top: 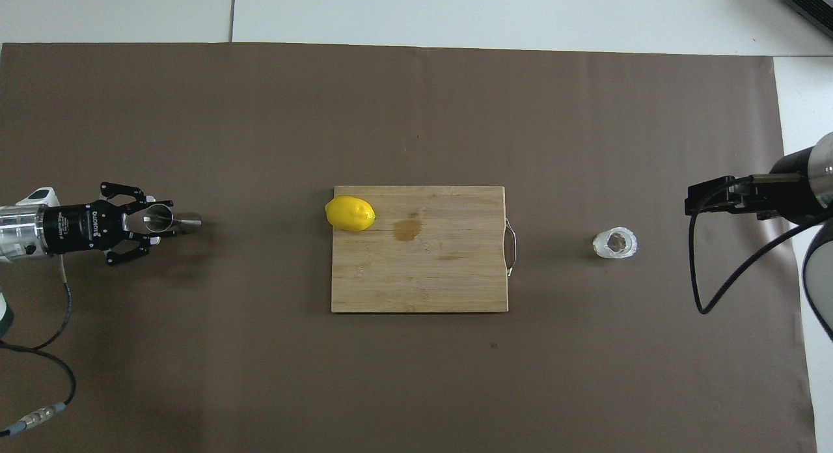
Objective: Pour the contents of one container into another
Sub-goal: 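Carry the steel cup with the left gripper onto the wooden board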
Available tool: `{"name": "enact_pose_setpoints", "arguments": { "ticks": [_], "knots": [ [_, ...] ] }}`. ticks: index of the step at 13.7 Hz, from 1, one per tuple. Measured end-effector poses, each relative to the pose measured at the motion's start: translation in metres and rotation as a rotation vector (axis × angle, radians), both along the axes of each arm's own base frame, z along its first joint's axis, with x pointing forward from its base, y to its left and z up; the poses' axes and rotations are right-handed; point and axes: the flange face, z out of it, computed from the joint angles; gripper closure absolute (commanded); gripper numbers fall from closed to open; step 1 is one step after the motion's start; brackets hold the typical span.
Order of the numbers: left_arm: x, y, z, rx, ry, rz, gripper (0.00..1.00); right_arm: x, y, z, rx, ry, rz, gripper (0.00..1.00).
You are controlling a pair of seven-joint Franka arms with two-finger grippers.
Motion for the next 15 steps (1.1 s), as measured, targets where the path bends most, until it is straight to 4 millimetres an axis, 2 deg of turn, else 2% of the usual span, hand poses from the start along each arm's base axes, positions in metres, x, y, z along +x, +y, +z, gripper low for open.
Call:
{"name": "enact_pose_setpoints", "arguments": {
  "ticks": [3,6,8,15],
  "knots": [
    [-0.001,0.0,-0.001,-0.001,0.003,0.001,0.66,0.0,0.0,0.0,0.0,0.0,0.0,0.0],
    [-0.001,0.0,-0.001,-0.001,0.003,0.001,0.84,0.0,0.0,0.0,0.0,0.0,0.0,0.0],
    [-0.001,0.0,-0.001,-0.001,0.003,0.001,1.0,0.0,0.0,0.0,0.0,0.0,0.0,0.0],
    [0.003,-0.012,0.003,-0.018,-0.01,-0.01,1.0,0.0,0.0,0.0,0.0,0.0,0.0,0.0]
  ]
}}
